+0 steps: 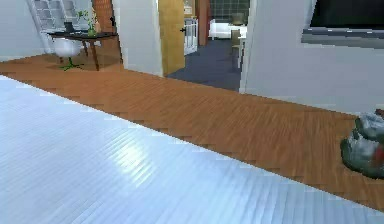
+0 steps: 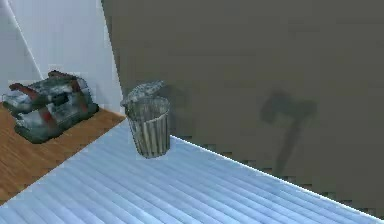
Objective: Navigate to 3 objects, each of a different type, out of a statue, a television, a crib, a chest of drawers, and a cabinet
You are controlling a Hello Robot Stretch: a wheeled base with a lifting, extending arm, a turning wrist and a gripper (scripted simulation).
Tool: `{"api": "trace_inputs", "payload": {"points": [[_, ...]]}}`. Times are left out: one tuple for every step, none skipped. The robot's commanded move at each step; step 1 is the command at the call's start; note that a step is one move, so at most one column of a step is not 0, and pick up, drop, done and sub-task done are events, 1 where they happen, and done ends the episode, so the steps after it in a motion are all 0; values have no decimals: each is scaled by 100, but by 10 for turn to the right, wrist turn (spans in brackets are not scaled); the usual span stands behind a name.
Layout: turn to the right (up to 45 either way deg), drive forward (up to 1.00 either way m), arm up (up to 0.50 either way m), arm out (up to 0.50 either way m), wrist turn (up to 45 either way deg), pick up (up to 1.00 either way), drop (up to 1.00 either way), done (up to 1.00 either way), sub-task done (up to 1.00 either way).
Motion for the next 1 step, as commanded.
{"api": "trace_inputs", "payload": {"points": [[240, 0, 0, 0, 0, 0, 0, 0, 0]]}}
